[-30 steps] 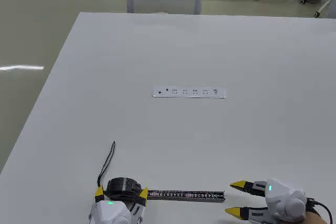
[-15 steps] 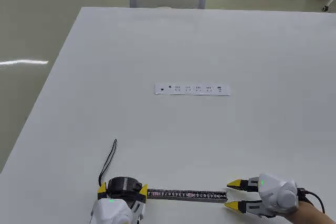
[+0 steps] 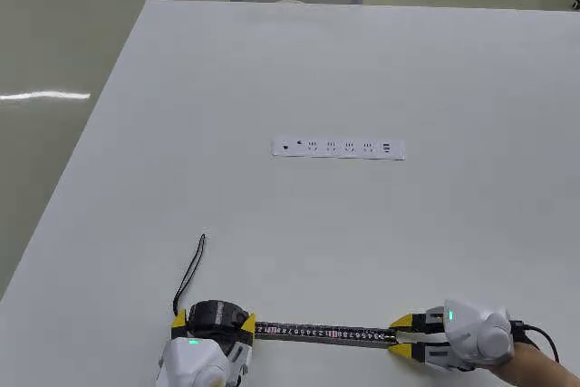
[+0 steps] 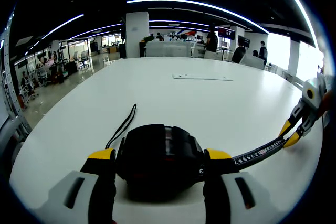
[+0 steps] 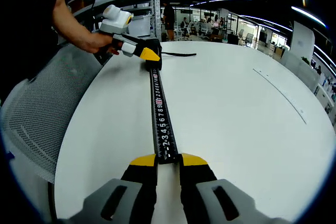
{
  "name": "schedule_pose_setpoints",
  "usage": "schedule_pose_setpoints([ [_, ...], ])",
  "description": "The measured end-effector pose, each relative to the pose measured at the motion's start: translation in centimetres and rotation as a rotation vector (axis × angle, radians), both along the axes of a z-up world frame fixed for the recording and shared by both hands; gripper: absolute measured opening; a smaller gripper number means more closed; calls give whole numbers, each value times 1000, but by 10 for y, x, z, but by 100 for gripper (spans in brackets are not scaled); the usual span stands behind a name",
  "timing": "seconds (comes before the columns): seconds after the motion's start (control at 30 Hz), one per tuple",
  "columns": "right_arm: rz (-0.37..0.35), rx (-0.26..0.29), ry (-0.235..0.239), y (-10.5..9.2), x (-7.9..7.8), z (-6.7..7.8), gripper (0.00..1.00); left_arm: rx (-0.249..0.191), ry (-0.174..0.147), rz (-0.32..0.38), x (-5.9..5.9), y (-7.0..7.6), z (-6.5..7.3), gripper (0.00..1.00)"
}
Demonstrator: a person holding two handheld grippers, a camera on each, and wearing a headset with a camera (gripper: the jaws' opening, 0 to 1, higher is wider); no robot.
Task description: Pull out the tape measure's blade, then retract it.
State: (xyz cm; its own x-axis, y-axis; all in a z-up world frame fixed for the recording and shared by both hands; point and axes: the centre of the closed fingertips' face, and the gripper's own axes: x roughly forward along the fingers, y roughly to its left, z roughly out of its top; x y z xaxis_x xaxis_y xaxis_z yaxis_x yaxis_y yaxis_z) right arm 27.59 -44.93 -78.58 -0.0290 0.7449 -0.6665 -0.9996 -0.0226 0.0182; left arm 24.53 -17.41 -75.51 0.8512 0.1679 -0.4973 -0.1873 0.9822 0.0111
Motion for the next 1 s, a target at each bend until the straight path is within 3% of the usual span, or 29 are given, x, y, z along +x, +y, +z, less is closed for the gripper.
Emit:
schedule_pose_setpoints([
  [0.6, 18, -21, -1, 0, 0, 1, 12, -2, 0, 42, 2, 1, -1, 67],
  [0.87, 15, -24, 0, -1, 1, -1, 12, -39, -8, 79, 1, 2, -4, 68],
  [1.0, 15, -28, -6, -1, 1, 0, 12, -34, -11, 81, 1, 2, -3, 67],
])
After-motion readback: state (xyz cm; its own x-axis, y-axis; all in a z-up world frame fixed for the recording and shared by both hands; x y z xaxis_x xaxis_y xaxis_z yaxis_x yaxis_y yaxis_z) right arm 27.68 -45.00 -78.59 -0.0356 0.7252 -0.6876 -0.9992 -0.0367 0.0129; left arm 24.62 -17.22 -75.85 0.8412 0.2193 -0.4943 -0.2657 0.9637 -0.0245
